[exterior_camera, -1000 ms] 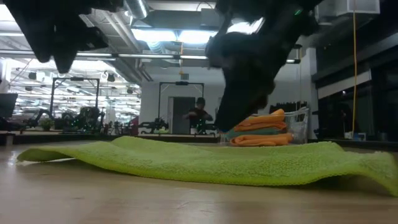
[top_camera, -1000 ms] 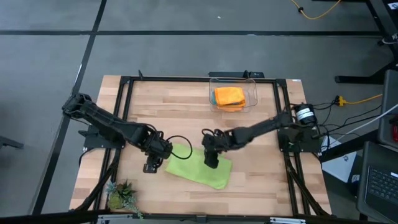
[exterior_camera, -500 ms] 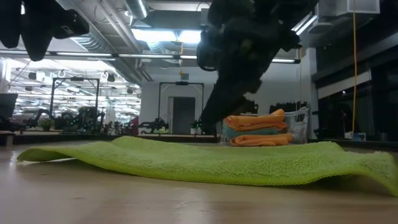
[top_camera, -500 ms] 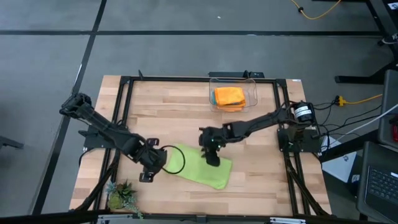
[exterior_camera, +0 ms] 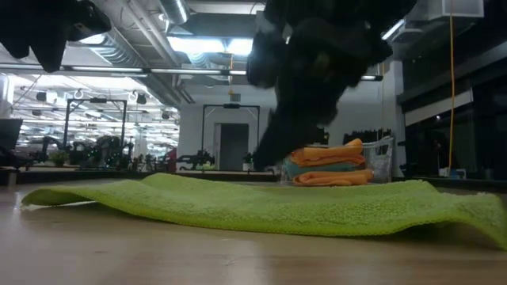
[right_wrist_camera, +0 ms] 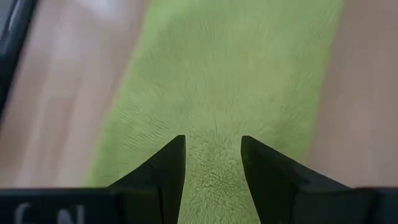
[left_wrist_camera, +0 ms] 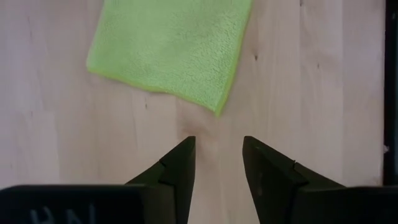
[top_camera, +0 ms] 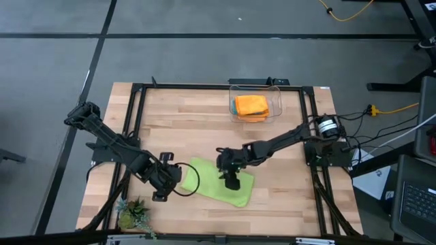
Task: Fold microfiber towels
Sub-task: Fold the green microfiber towel
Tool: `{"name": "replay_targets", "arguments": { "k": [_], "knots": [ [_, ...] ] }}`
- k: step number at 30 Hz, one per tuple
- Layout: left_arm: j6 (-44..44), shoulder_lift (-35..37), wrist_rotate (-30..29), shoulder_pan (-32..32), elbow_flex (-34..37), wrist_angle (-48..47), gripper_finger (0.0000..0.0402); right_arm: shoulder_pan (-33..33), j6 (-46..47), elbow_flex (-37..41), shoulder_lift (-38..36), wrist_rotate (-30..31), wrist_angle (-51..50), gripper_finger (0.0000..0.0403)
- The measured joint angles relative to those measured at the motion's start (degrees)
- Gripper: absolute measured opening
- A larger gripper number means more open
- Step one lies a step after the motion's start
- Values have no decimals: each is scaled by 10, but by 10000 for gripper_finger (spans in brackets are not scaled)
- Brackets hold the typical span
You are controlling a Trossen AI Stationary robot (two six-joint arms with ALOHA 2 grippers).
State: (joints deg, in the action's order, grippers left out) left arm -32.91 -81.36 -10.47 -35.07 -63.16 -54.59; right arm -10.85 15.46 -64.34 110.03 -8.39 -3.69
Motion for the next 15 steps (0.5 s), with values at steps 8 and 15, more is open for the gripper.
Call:
{"name": "replay_targets", "arguments": {
  "k": [8, 15],
  "knots": [
    [0, 0, -21, 2, 0, 3, 126, 7, 50, -1, 53, 154, 13, 158],
    [3, 0, -35, 2, 0, 3, 126, 9, 145, 1, 57, 270, 68, 158]
  ]
}}
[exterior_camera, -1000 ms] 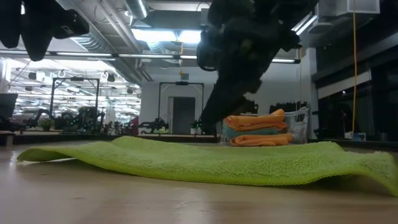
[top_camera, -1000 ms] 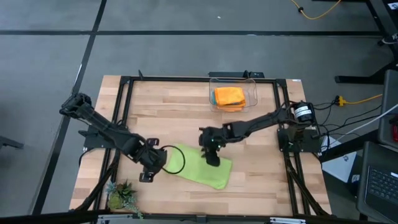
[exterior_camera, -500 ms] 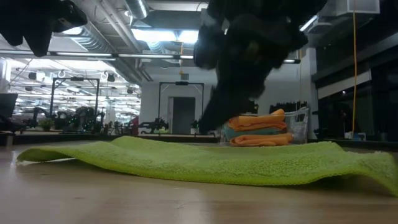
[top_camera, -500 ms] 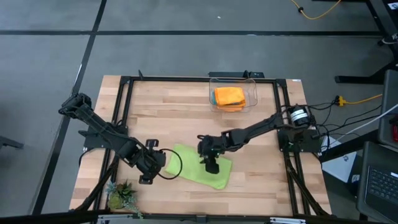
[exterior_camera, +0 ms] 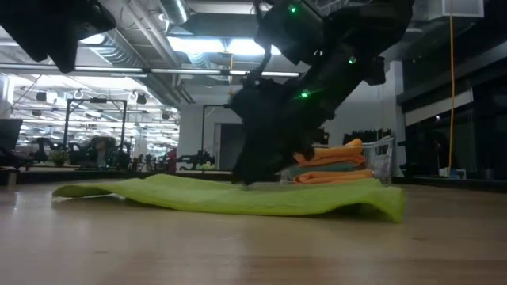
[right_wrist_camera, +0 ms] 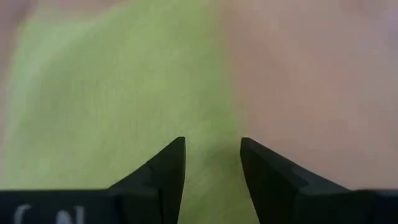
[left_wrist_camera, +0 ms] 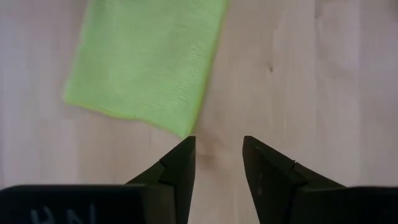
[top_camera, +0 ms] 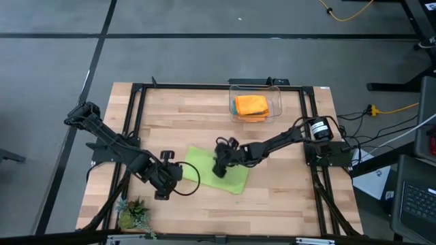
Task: Fold microfiber towels
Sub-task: Fold the green microfiber towel
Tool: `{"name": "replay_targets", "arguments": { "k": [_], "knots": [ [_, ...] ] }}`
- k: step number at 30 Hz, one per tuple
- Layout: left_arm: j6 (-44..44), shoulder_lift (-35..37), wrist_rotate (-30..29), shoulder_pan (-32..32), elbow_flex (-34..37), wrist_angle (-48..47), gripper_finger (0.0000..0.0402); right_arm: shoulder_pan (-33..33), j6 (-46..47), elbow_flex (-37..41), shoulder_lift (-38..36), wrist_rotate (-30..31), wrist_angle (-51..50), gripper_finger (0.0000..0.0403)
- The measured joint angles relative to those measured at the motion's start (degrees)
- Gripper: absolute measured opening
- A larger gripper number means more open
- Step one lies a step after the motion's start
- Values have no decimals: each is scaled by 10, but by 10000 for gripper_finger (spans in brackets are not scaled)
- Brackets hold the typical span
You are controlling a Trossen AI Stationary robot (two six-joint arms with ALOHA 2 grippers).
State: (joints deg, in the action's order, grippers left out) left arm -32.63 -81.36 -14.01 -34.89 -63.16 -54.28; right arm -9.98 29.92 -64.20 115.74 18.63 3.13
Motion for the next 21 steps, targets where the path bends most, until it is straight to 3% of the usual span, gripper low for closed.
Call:
{"name": "replay_targets", "arguments": {
  "k": [4, 9, 11, 16, 19, 21],
  "knots": [
    [-1, 0, -33, 0, 0, 1, 126, 1, 44, 0, 2, 101, 1, 158],
    [-1, 0, -50, 0, 0, 10, 126, -1, -66, 0, -48, 80, 2, 158],
    [-1, 0, -50, 0, 0, 12, 126, 0, -115, -1, -77, 26, -26, 158],
    [-2, 0, -51, 0, 0, 18, 126, 0, -250, 0, -106, -179, -49, 158],
    [0, 0, -53, 0, 0, 18, 126, -2, -326, -1, -80, -267, -15, 158],
    [0, 0, -58, 0, 0, 21, 126, -2, -347, -1, -45, -294, 24, 158]
  ]
}}
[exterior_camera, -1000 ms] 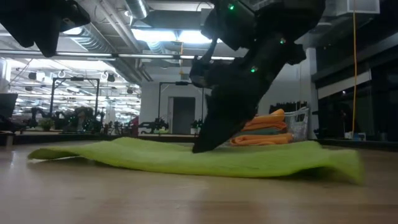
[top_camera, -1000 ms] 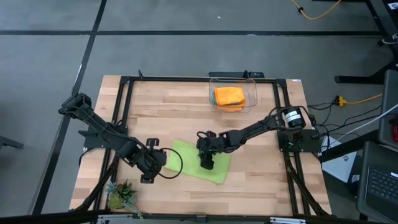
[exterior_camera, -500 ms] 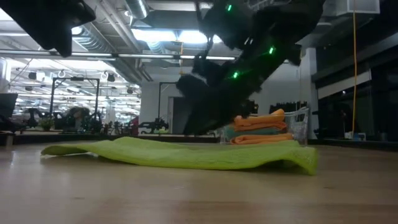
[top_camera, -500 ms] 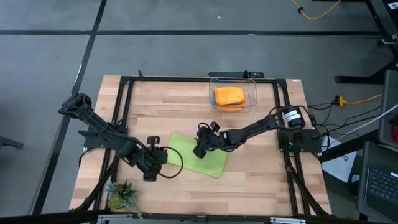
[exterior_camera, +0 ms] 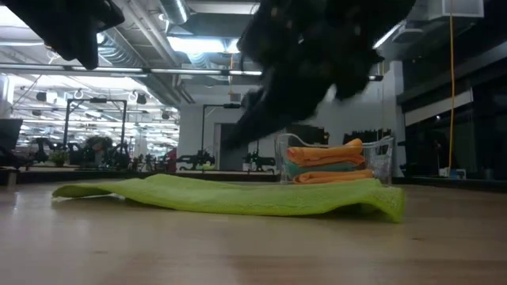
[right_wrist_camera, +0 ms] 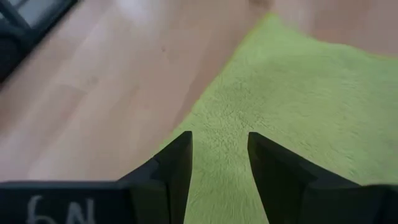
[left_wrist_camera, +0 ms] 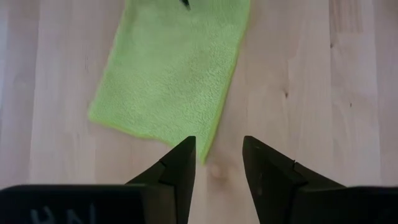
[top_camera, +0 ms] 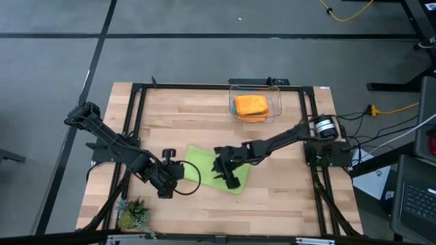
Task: Fold microfiber towels
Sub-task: Fold the green microfiber towel
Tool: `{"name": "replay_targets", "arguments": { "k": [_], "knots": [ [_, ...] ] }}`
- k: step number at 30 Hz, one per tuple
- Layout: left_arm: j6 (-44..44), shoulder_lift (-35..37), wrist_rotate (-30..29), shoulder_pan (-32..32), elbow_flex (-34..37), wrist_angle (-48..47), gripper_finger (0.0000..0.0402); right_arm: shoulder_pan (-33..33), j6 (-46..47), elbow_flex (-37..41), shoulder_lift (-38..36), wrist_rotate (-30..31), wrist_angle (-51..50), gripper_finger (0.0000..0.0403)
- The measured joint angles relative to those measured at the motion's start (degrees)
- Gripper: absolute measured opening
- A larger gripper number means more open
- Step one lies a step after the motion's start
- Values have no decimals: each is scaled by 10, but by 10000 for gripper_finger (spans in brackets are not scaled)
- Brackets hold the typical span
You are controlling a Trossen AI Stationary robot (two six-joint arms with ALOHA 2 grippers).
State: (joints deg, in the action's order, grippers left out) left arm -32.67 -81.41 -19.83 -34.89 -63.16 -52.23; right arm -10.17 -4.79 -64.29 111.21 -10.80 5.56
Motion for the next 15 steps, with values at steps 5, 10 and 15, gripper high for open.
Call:
{"name": "replay_targets", "arguments": {
  "k": [5, 10, 15],
  "knots": [
    [0, 0, -9, 0, 0, 6, 126, 2, -67, 0, 84, 12, 117, 158],
    [2, 0, -9, 0, 0, 6, 126, 11, -45, -2, 134, 1, 179, 158],
    [2, 0, -8, 0, 0, 7, 126, 13, 104, -5, 185, 39, 262, 158]
  ]
}}
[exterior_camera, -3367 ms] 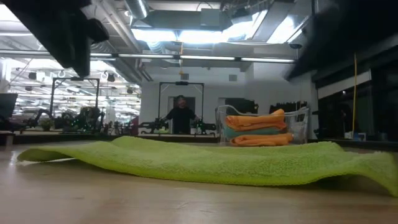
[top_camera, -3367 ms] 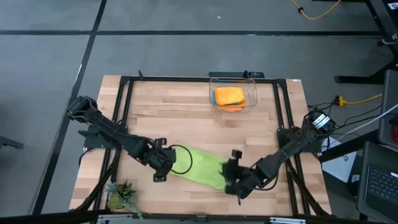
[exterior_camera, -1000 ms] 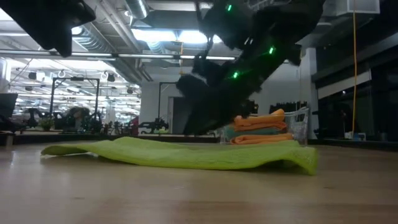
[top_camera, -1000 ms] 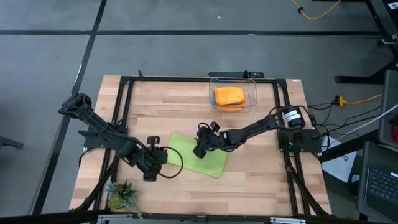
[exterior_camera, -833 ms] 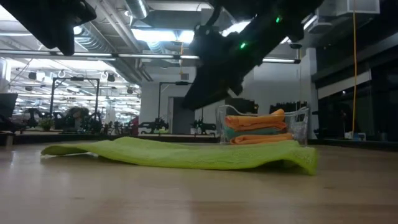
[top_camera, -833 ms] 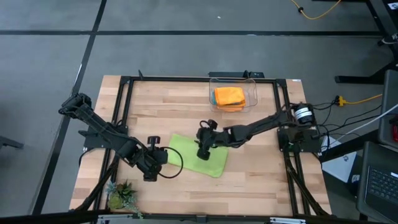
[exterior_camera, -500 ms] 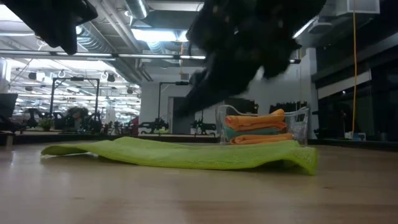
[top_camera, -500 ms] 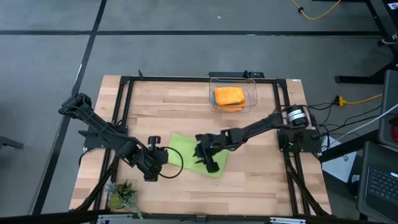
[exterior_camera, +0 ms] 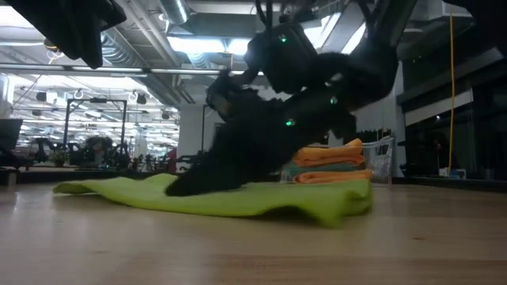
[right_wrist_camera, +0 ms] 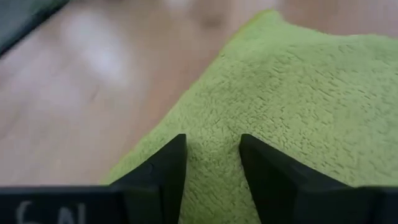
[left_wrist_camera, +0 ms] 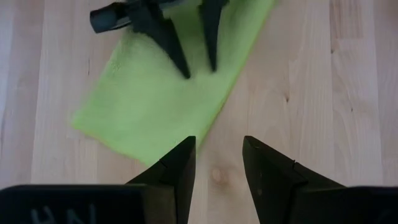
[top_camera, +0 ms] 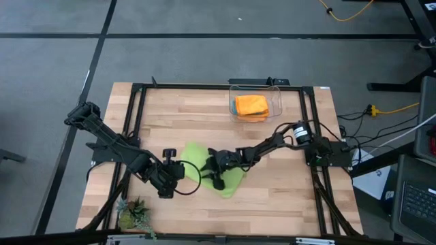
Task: Fold microfiber towels
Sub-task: Fold the green microfiber towel
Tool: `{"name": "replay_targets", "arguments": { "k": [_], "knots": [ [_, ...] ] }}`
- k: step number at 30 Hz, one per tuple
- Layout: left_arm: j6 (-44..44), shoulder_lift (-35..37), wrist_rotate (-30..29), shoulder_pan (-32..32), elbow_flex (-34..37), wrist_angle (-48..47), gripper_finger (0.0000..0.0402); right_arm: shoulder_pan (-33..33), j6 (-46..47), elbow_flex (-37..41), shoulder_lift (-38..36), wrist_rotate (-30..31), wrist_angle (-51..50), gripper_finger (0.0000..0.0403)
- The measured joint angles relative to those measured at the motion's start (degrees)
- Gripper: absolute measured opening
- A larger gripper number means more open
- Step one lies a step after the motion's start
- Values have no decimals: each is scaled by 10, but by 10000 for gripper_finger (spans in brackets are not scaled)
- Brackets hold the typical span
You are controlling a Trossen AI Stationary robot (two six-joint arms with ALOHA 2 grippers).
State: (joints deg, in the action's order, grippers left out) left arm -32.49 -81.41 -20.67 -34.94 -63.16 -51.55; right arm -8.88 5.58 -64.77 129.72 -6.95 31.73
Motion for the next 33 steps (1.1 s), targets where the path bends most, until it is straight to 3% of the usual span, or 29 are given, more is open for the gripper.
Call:
{"name": "replay_targets", "arguments": {
  "k": [2, 5, 10, 12, 15, 19, 24, 27, 33],
  "knots": [
    [0, 0, 0, 0, 0, 0, 126, -8, 65, 0, 19, 61, 44, 158],
    [0, 0, 0, 0, 0, 3, 126, -27, 157, 0, 38, 205, 89, 158],
    [-3, 0, -1, 0, 0, 3, 126, -65, 250, -17, 48, 479, 79, 158],
    [-3, 0, -3, 0, 0, 3, 126, -78, 272, -34, 50, 537, 68, 158],
    [-3, 0, -12, -1, 0, 3, 126, -87, 259, -66, 54, 549, 66, 158],
    [-3, 0, -13, -1, 0, 8, 126, -87, 169, -109, 44, 533, 73, 158],
    [-7, 0, -13, -1, 0, 17, 126, -81, 88, -126, -23, 406, 43, 158],
    [-21, 0, -14, -4, 0, 17, 126, -79, 61, -121, -95, 375, -89, 158],
    [-34, 0, -14, -9, 0, 49, 126, -83, 93, -120, -251, 356, -477, 158]
  ]
}}
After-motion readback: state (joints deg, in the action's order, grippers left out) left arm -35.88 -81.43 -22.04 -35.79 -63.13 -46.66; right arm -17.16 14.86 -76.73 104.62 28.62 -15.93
